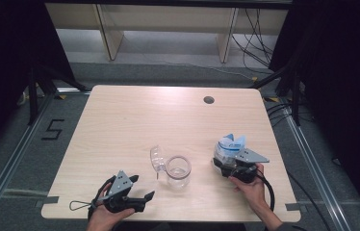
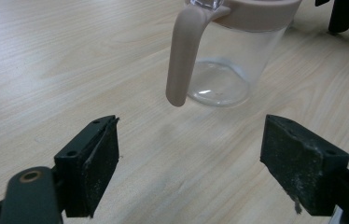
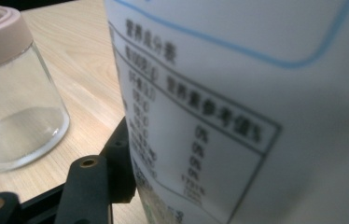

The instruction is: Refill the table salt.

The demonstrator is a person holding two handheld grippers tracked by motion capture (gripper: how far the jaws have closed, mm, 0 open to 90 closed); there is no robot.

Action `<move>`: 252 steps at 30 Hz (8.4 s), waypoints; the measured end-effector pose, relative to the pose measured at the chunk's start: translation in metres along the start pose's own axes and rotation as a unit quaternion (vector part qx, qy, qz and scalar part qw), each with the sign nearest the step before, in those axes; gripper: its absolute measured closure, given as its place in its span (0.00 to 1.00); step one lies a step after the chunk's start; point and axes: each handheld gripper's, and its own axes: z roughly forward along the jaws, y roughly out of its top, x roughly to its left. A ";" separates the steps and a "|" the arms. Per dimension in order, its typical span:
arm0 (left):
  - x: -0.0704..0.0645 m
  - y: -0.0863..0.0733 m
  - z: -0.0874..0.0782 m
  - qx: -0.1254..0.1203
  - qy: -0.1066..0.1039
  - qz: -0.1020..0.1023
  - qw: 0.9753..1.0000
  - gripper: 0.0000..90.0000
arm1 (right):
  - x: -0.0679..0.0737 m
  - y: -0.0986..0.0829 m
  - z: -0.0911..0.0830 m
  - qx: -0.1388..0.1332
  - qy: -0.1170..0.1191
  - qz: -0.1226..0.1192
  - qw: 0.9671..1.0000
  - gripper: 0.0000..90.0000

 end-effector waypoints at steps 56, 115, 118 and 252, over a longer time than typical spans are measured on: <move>0.003 -0.001 -0.003 0.003 0.005 0.009 1.000 0.21 | 0.055 0.025 0.009 0.022 -0.125 -0.338 0.933 0.51; 0.003 0.000 0.003 0.007 -0.001 0.002 1.000 0.21 | 0.070 0.028 0.020 0.037 -0.195 -0.466 0.862 0.52; 0.004 0.000 0.003 0.007 -0.002 0.004 1.000 0.22 | 0.071 0.027 0.021 0.038 -0.195 -0.472 0.859 0.52; 0.001 0.001 0.004 0.015 -0.005 0.020 1.000 0.21 | 0.084 0.036 0.028 0.030 -0.275 -0.672 0.687 0.57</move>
